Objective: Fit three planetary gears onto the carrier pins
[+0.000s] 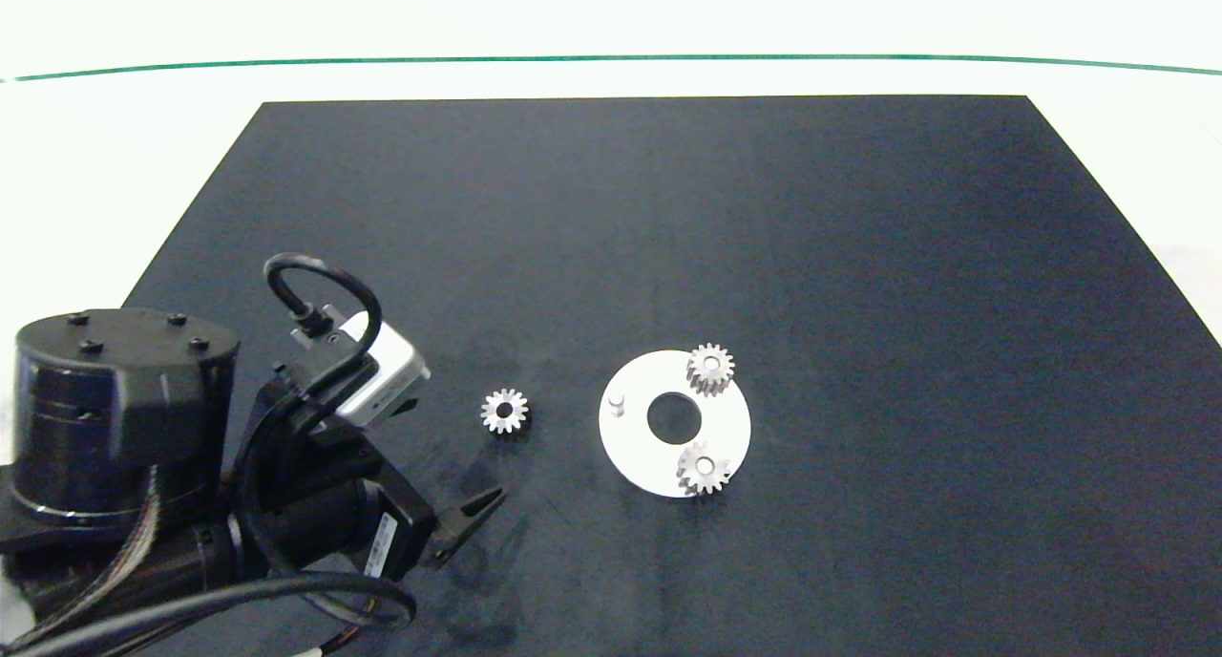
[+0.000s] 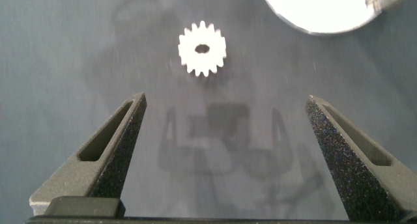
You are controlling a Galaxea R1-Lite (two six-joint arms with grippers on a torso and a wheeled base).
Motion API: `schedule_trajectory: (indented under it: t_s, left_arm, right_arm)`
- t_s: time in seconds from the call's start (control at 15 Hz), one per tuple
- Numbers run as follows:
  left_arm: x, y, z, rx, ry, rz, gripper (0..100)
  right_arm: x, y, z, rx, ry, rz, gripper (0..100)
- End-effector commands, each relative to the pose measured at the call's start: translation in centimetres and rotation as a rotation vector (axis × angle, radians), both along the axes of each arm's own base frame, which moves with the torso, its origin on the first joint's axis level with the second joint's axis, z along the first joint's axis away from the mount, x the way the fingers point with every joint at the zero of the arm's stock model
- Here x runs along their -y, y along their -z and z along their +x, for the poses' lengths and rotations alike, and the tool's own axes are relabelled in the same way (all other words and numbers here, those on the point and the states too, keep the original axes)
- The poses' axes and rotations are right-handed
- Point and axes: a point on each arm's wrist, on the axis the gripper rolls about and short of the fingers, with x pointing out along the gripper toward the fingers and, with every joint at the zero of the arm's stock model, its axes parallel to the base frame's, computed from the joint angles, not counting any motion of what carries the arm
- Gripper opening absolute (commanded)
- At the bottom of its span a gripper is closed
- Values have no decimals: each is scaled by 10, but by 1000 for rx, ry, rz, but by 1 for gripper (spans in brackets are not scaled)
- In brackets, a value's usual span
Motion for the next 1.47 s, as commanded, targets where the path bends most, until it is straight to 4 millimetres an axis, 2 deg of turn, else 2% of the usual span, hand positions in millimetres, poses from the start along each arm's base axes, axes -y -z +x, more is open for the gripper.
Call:
schedule_trajectory:
  t_s: [0.07, 0.33, 1.0, 1.13, 1.47]
  left_arm:
    - [18, 6, 22, -18, -10, 30, 100]
    - [35, 18, 45, 31, -46, 20, 100]
    - [40, 31, 63, -2, -63, 60, 100]
    - [41, 28, 65, 11, -63, 59, 100]
    - [35, 24, 72, 25, -85, 61, 89]
  right_arm:
    - [1, 1, -2, 5, 1, 0, 100]
    - [1, 3, -4, 14, 1, 2, 100]
    - [2, 6, -8, 14, 4, -3, 100]
    - [2, 3, -11, 24, 8, -5, 100]
    - [2, 4, -16, 36, 16, -6, 100]
